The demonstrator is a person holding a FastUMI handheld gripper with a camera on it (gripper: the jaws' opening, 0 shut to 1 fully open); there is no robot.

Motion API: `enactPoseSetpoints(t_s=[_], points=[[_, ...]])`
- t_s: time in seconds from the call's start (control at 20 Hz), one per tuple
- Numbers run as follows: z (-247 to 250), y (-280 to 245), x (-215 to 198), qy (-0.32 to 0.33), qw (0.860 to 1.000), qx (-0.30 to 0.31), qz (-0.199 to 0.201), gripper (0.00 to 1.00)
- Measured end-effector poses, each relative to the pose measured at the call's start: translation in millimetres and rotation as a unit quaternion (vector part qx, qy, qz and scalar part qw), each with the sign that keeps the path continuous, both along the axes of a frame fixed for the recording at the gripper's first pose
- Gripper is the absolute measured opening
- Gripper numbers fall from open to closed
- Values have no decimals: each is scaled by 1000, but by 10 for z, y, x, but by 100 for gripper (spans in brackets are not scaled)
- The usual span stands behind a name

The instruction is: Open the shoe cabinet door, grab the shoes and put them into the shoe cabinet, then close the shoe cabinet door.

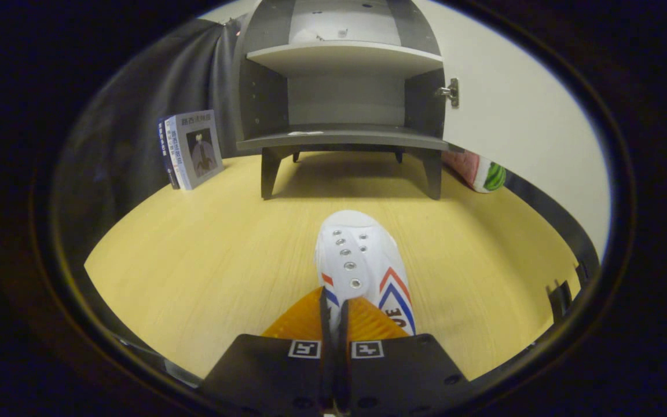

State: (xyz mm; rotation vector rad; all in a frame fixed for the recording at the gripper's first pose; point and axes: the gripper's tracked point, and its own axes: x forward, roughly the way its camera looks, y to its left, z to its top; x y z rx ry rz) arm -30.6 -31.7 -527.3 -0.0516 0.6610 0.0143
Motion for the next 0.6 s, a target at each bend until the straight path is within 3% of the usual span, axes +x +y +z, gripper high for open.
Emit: enactPoseSetpoints(t_s=[0.25,0.6], points=[[241,55,53,-17,1000,-20,18,3],[899,-18,59,-46,999,-19,10,3]])
